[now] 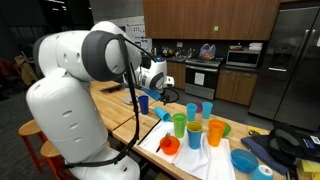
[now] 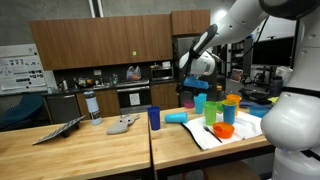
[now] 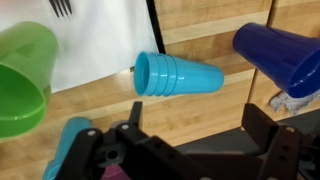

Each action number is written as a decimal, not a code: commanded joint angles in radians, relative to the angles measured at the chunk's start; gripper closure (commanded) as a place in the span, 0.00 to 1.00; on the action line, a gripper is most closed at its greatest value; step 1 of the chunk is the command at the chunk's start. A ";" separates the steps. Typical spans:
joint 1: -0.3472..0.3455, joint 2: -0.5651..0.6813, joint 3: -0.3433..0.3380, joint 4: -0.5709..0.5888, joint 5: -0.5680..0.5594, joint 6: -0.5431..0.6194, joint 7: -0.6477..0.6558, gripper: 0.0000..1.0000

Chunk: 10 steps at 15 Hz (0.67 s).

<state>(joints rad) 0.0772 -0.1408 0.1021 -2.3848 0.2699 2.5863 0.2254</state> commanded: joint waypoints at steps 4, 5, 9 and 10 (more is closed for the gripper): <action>-0.043 -0.206 -0.028 -0.084 -0.059 -0.105 0.070 0.00; -0.054 -0.223 -0.043 -0.098 -0.053 -0.114 0.058 0.00; -0.099 -0.292 -0.082 -0.187 -0.049 -0.119 0.055 0.00; -0.110 -0.307 -0.086 -0.209 -0.049 -0.117 0.065 0.00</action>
<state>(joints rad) -0.0080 -0.3719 0.0340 -2.5225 0.2236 2.4852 0.2731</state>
